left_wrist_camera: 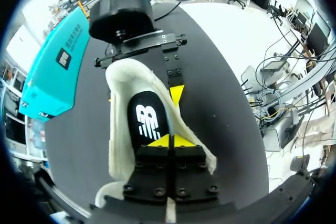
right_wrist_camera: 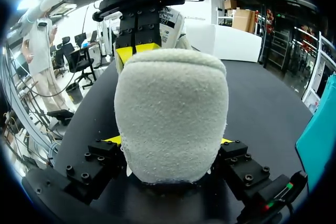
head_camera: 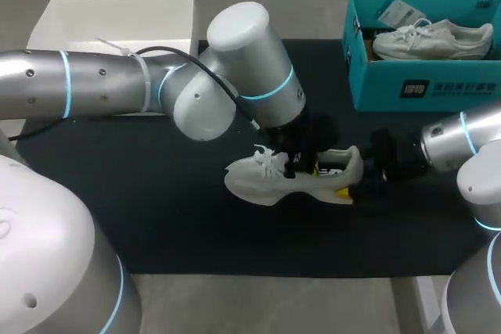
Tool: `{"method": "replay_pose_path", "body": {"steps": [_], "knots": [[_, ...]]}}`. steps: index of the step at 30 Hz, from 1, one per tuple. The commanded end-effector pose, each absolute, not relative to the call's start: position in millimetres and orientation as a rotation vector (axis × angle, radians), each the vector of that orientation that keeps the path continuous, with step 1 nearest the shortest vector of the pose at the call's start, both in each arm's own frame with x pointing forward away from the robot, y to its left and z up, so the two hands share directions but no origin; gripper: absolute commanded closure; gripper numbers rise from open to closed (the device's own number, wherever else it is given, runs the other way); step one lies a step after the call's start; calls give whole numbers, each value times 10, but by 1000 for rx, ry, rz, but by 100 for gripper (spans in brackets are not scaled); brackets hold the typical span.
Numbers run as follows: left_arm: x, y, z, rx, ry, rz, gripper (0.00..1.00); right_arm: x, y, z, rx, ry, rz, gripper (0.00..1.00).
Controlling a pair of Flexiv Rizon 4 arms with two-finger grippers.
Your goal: Take the shoe out of the shoebox, open the shoe tongue, remove and reinsert the insole, then place the shoe into the shoebox
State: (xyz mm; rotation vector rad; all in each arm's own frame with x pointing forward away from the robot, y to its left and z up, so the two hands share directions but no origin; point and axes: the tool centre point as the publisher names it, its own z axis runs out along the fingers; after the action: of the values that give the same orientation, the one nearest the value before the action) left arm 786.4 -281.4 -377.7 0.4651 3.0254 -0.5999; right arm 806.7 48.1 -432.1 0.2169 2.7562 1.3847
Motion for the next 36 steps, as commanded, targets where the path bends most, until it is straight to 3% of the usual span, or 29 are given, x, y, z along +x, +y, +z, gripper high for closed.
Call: {"method": "replay_pose_path", "body": {"steps": [1,9,15,24,28,36], "knots": [[7919,-2923,-3911,467,3026,-567,92,8052,525,-4394,219,2757,1381,100],[8002,-2917,-4036,459,3005,-421,89,8052,525,-4394,219,2757,1381,100],[7949,-2861,-4099,559,3051,-355,71,8052,525,-4394,219,2757,1381,100],[7886,-2833,-4244,567,3105,-336,68,8052,525,-4394,219,2757,1381,100],[7885,-2860,-4279,572,3101,-301,55,8052,525,-4394,219,2757,1381,100],[7968,-2931,-4471,540,3052,-243,55,8052,525,-4394,219,2757,1381,100]]}}
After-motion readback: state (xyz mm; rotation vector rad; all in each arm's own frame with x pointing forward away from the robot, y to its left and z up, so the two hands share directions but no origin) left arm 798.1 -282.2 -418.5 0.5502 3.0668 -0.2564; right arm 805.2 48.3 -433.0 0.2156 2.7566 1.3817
